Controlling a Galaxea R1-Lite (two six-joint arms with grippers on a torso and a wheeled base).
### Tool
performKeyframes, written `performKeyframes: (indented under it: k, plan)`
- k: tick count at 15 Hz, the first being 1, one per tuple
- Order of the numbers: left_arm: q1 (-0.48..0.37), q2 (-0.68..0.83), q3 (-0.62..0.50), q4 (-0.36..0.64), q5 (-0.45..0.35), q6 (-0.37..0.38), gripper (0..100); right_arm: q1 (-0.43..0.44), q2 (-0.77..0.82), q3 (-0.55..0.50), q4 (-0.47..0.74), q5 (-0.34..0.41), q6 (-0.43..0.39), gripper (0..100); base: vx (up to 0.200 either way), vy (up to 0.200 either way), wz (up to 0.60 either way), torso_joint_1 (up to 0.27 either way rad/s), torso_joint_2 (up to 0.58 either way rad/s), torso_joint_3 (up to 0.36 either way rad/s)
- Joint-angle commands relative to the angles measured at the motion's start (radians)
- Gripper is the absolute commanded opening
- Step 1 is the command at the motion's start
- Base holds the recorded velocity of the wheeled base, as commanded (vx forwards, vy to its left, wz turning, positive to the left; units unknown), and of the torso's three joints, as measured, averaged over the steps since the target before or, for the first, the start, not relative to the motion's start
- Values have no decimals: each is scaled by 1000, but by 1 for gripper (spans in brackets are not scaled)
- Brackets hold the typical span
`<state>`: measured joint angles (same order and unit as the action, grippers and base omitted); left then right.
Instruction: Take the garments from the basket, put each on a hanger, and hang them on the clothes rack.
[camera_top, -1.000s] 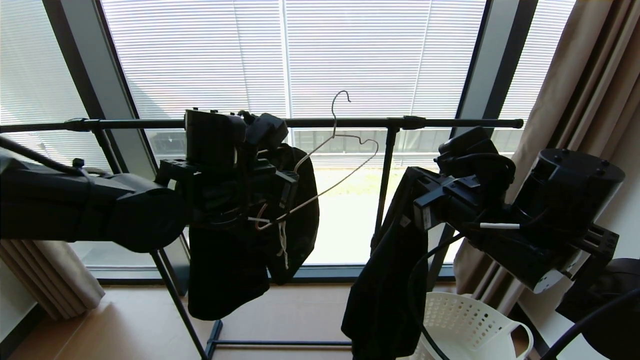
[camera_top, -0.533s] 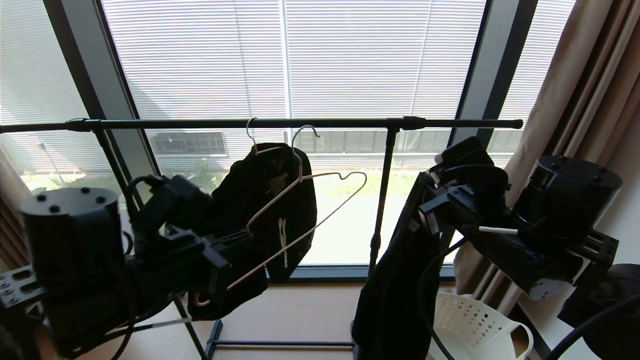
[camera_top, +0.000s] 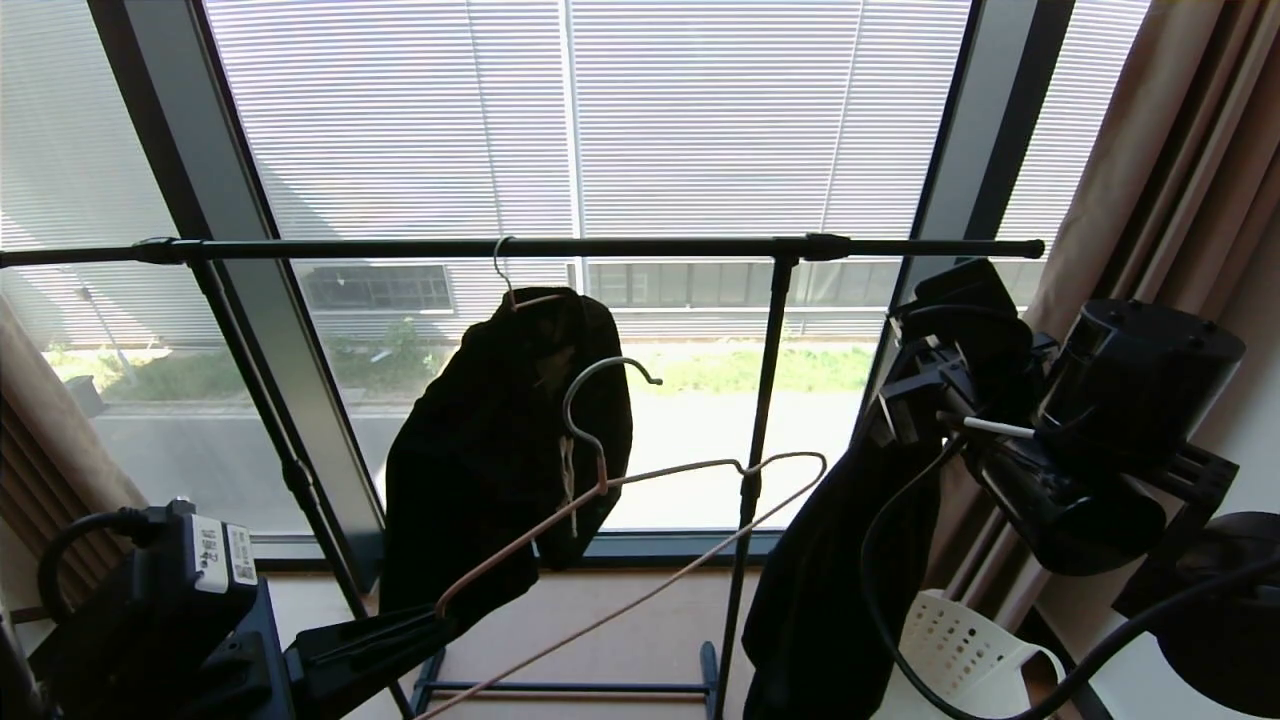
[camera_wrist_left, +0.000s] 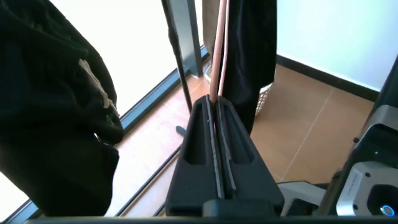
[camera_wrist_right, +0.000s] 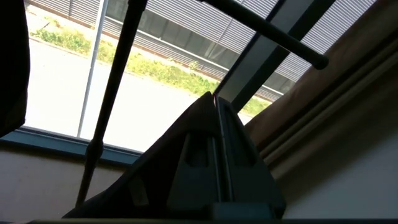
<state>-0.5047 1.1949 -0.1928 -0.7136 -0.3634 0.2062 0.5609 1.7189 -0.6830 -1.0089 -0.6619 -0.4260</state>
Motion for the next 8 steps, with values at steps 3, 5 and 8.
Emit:
performKeyframes:
  k: [3,5,8]
  plan:
    - [-8,34,1,-1,-17,-1,0,-12,5,-4,-2,5,1,0,0,0,0,0,0,0]
    - [-31,31,-2,-1,-17,-13,0,-7,34,3,-22,7,7,0,0,0,0,0,0,0]
    - [-46,35,-16,-24,-19,-111,0,62,39,19,-50,-1,19,0,0,0,0,0,0,0]
